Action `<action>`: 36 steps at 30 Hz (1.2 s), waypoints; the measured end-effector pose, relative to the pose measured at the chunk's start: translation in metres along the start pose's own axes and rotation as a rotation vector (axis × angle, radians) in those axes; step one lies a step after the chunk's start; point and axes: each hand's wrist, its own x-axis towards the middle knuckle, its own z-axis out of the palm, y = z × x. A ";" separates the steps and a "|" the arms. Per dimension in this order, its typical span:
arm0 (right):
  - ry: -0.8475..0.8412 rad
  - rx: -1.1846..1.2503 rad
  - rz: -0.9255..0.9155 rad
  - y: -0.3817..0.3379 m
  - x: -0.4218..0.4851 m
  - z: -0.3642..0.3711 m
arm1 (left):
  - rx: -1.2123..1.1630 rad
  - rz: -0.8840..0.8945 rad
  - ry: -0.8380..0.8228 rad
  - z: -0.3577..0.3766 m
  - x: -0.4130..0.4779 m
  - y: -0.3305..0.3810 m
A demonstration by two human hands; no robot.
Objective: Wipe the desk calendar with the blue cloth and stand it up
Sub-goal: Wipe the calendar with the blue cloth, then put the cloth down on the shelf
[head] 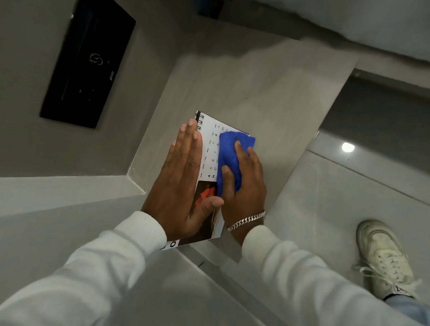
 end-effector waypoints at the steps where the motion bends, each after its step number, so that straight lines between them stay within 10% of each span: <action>1: -0.021 -0.005 -0.007 0.003 -0.005 -0.002 | 0.001 0.007 0.005 0.000 0.000 -0.001; 17: -0.277 -0.326 -0.259 -0.001 0.007 -0.086 | 0.220 0.034 0.015 -0.009 -0.001 0.006; 28: -0.403 -1.045 -0.665 -0.041 0.159 -0.120 | 0.275 0.010 0.094 -0.005 -0.003 0.004; 36: -0.572 -1.409 -0.613 -0.007 0.164 -0.125 | 0.277 -0.152 0.095 -0.009 -0.008 0.015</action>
